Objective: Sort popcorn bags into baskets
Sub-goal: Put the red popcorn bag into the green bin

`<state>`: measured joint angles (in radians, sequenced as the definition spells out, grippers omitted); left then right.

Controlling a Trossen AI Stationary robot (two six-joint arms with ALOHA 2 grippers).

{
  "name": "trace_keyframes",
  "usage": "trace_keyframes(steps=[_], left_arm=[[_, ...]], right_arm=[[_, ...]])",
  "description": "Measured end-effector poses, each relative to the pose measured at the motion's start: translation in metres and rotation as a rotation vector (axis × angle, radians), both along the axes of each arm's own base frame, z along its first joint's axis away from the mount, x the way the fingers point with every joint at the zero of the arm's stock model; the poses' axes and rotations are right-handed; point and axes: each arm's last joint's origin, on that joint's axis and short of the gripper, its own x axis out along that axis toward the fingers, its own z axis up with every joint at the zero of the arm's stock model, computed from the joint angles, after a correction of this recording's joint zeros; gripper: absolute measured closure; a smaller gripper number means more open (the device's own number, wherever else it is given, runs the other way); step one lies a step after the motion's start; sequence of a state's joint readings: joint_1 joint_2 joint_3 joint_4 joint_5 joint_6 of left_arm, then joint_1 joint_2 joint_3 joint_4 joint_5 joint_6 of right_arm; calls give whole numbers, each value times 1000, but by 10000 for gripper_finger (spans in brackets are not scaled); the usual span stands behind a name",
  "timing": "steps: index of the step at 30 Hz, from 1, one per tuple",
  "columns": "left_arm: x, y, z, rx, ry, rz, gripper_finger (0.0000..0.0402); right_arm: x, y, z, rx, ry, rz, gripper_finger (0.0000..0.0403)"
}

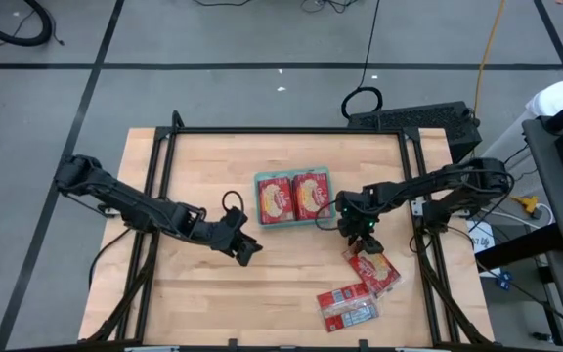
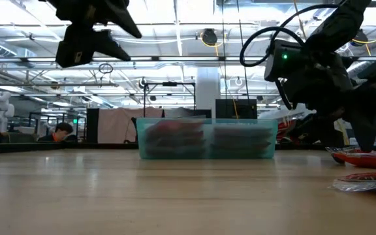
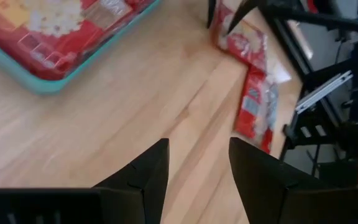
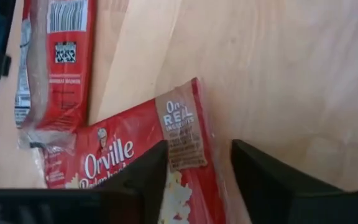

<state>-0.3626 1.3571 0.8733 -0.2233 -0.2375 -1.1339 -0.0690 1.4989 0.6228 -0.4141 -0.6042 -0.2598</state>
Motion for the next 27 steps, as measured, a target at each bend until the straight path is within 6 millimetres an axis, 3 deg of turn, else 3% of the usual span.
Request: trace_keyframes(steps=[6,8,12,21,27], left_arm=[[0,1,1,27,-12,19,231],[0,1,1,28,-10,20,231],[4,3,-4,28,1,34,231],[12,5,2,83,-105,91,228],[20,11,9,170,-214,174,190]], right_arm=[[-1,3,1,-4,6,12,366],[-1,3,4,6,30,-15,392],[2,2,21,13,2,-83,396],[0,1,91,66,-231,-310,402],[-9,0,128,132,-411,-498,402]])
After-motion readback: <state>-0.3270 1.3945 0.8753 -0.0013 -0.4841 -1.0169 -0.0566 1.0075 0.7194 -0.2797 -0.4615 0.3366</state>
